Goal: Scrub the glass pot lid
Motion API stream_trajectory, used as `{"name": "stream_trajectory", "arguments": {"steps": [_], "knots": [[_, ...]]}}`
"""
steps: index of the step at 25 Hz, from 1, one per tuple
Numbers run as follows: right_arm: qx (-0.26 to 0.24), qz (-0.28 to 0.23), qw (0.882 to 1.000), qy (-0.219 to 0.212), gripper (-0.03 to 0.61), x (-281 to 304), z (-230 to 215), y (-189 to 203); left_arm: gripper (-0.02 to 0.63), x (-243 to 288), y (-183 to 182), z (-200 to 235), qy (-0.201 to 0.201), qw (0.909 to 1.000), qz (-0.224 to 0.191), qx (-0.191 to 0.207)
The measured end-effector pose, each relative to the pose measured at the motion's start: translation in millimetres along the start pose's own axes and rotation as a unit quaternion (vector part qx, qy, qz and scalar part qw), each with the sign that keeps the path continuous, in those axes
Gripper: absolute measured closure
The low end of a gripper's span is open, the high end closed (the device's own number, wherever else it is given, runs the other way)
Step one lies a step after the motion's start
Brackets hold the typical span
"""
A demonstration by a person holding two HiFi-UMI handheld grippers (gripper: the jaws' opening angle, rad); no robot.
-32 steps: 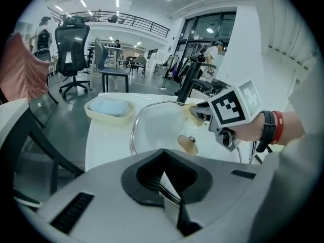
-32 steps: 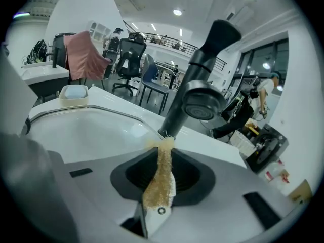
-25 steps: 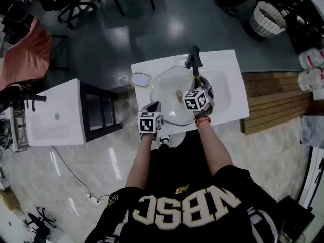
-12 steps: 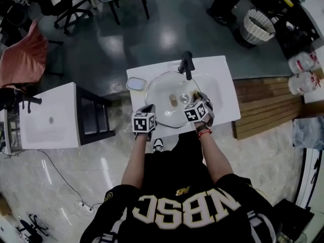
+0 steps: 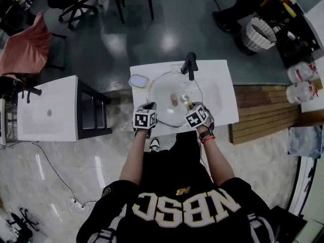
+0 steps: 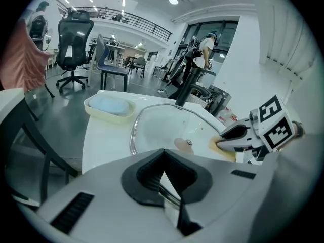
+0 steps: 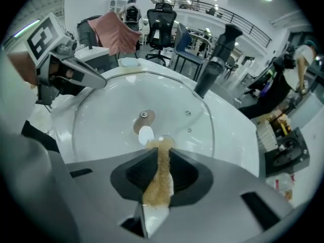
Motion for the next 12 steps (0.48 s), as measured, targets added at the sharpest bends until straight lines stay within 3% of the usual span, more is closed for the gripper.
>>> {"name": "stream_trajectory", "arguments": {"steps": [5, 12], "knots": [[-0.032, 0.007, 0.999, -0.035, 0.508, -1.2, 28.9, -2.7, 0.601, -2.2, -0.5, 0.1, -0.004, 1.0000, -0.001, 0.003], [-0.031, -0.007, 0.993, -0.118, 0.509, -2.1, 58.9, -12.4, 0.601, -1.8, -1.7, 0.5, -0.005, 1.0000, -0.004, 0.001]]}}
Point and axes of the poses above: the fingertips, and each gripper's own axes: x forward along the fingers, z to its left, y out of its underside, the point moved 2 cm from there along -x, backward along the fingers, and after that the axes turned 8 degrees about -y, right-handed, at the moved point
